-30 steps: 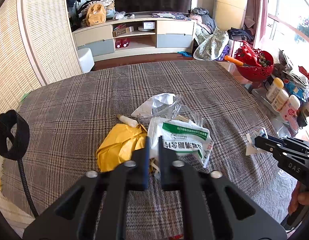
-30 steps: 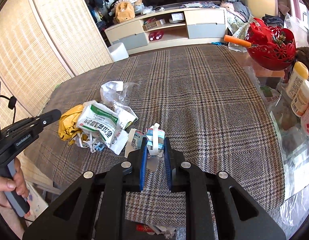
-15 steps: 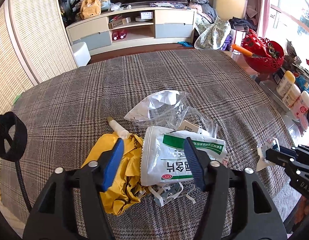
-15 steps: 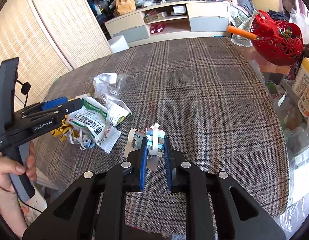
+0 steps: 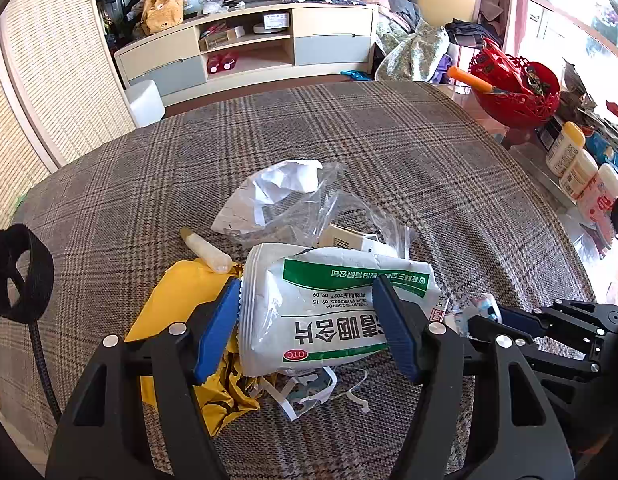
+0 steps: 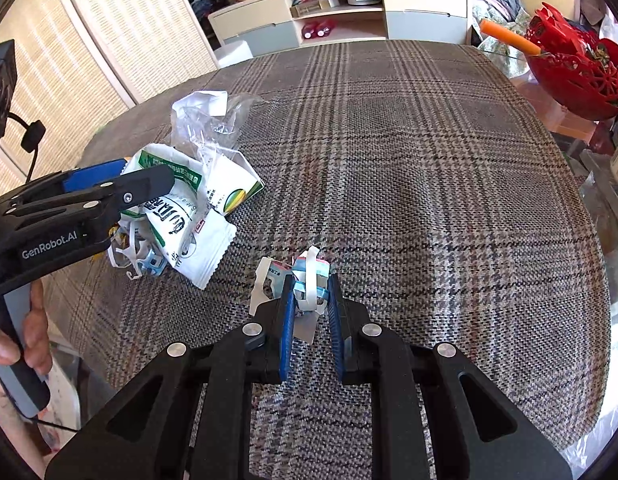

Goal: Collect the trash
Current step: 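Grasp the white medicine bag with the left gripper while the right holds the wrapper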

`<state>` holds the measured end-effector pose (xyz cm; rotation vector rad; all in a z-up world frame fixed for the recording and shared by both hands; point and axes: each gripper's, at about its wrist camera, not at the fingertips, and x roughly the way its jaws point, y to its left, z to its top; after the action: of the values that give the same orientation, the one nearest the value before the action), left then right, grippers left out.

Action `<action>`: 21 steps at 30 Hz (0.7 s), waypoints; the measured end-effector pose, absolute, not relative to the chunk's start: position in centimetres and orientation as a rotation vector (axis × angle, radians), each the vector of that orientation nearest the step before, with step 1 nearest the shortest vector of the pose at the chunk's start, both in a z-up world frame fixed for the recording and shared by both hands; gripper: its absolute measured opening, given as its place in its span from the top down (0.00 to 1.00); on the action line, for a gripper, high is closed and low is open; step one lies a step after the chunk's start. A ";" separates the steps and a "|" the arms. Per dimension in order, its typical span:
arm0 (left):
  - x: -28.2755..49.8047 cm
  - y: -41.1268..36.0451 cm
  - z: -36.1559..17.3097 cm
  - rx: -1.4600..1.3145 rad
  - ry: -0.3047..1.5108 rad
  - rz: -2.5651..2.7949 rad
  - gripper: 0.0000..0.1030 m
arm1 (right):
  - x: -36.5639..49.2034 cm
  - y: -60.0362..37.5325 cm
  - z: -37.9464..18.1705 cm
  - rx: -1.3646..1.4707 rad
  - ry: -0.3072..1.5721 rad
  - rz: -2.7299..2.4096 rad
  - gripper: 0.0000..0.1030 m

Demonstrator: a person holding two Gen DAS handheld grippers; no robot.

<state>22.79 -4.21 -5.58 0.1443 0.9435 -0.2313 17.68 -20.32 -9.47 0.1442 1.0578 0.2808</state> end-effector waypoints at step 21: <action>23.4 -6.2 -8.6 0.080 1.010 -0.337 0.60 | 18.1 -20.2 -10.0 0.130 1.066 0.279 0.83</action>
<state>23.42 -6.16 -8.56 0.0797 1.0101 -0.3369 18.09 -20.17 -10.03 0.1300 1.0663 0.2789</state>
